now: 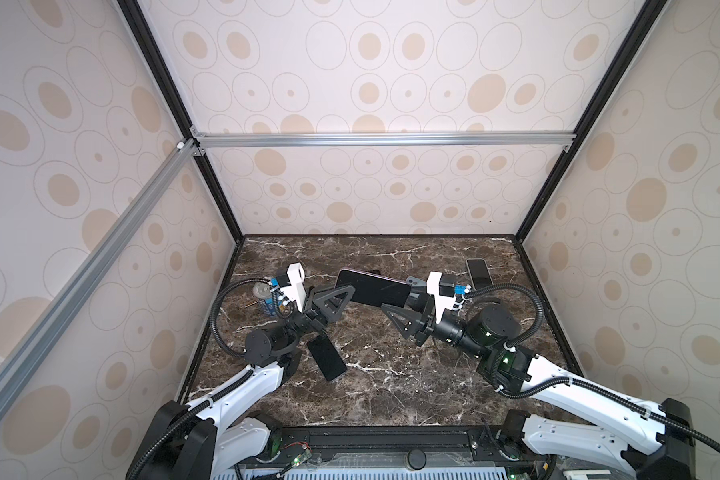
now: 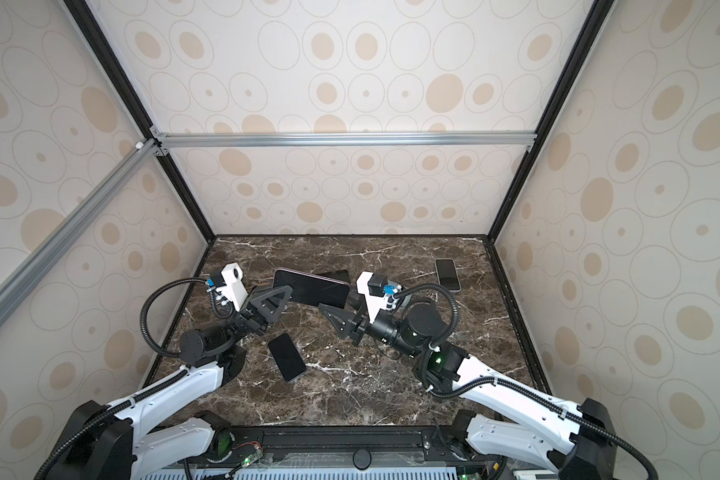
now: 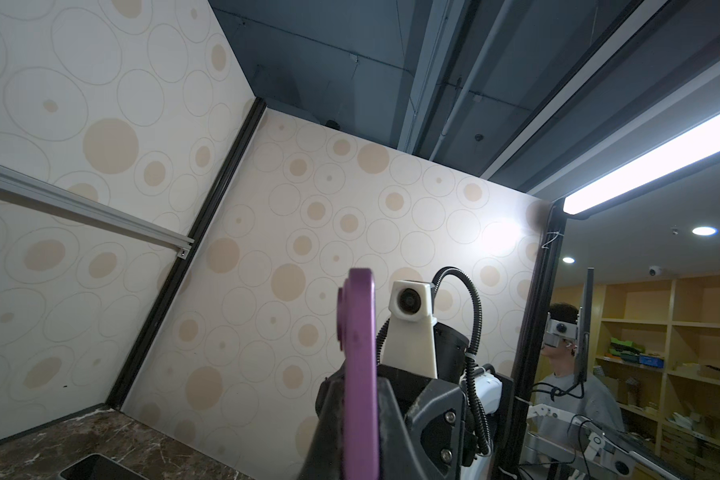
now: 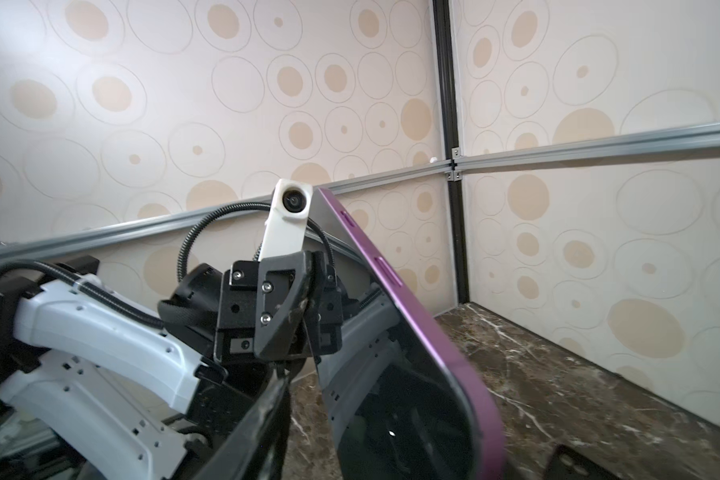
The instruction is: Put the phone into the phone case
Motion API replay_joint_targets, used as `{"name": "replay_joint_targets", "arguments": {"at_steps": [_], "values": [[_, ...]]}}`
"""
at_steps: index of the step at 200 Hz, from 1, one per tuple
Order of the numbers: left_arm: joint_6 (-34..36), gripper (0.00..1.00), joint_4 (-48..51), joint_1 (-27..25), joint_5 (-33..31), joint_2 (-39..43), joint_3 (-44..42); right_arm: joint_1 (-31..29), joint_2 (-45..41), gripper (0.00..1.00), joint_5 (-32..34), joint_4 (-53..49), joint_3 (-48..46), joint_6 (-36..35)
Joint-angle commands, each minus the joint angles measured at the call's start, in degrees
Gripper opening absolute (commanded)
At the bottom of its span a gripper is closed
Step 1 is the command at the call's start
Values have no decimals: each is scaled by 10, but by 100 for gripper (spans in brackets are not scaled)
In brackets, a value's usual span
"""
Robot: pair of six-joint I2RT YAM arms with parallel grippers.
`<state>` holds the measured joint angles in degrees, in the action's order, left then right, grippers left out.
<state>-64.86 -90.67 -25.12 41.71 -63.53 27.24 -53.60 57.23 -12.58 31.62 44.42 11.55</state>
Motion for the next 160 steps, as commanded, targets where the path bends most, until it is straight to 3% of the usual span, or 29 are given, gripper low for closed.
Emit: {"name": "replay_joint_targets", "arguments": {"at_steps": [1, 18, 64, 87, 111, 117, 132, 160], "values": [[-29, 0, -148, 3, -2, 8, 8, -5, -5, 40, -70, 49, 19, -7], [-33, 0, -148, 3, -4, 8, 8, -5, -7, 26, -96, 55, 22, 3], [-35, 0, -149, 2, 1, 8, 8, -6, 5, 17, -137, 93, 27, 30], [-35, 0, -149, 1, 4, 9, 8, -5, 11, 0, -142, 113, 31, 39], [-26, 0, -149, 1, 18, 13, 10, -5, 10, 0, -138, 116, 34, 44], [-22, 9, -148, 2, 26, 13, 11, -5, 8, 0, -129, 114, 34, 47], [-9, 44, -149, 4, 45, 15, 18, -5, 4, 0, -120, 104, 34, 46], [-1, 60, -149, 19, 45, 26, 18, 1, -17, 0, -124, 79, 32, 49]]}}
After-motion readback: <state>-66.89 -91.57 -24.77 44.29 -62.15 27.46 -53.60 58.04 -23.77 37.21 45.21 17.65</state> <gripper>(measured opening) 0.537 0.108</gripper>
